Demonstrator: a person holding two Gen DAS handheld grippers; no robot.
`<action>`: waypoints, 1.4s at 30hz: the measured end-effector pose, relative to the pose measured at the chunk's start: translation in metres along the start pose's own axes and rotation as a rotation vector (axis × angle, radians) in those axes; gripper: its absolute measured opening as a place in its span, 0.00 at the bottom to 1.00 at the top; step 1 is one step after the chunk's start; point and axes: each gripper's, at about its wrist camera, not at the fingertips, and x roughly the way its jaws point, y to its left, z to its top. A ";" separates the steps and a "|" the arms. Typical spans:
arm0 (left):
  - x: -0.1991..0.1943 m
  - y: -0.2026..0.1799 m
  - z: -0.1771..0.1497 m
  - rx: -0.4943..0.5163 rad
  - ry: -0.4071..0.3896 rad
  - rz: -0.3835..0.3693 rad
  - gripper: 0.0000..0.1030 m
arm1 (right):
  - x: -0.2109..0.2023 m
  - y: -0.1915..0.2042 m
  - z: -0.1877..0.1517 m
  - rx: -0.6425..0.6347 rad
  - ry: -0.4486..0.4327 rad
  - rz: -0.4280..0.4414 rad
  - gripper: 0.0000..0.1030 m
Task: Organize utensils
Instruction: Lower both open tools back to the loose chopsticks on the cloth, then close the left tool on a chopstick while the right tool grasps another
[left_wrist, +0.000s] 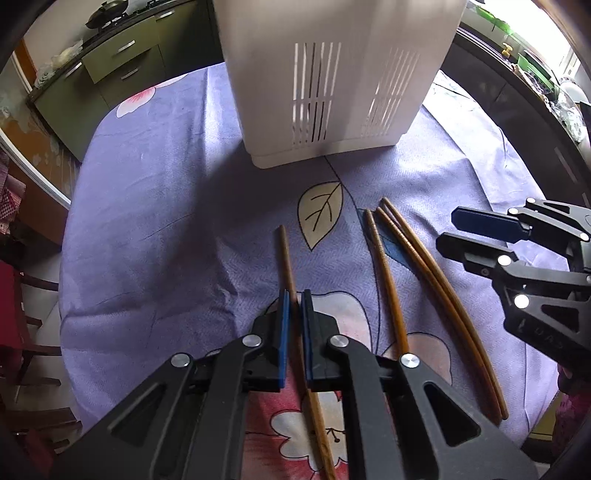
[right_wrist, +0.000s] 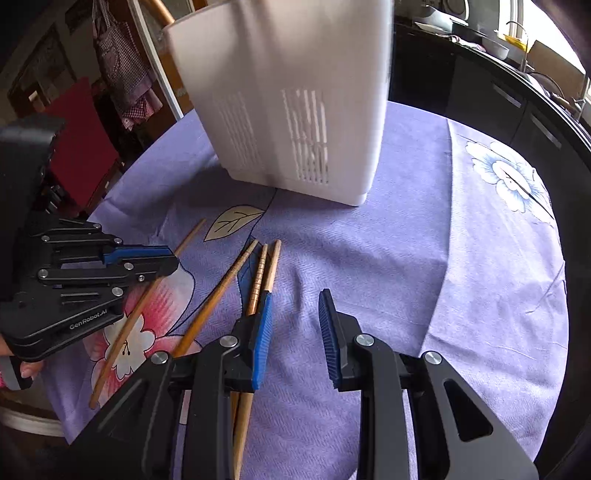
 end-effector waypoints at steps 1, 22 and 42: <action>-0.001 0.003 -0.001 -0.003 -0.001 0.001 0.06 | 0.002 0.002 0.000 -0.009 -0.001 -0.008 0.24; -0.002 0.012 -0.007 0.029 -0.033 0.002 0.07 | 0.014 0.001 0.007 -0.019 0.035 -0.079 0.25; -0.004 0.010 -0.003 0.029 -0.017 -0.015 0.05 | 0.004 0.006 0.018 0.018 0.008 -0.059 0.06</action>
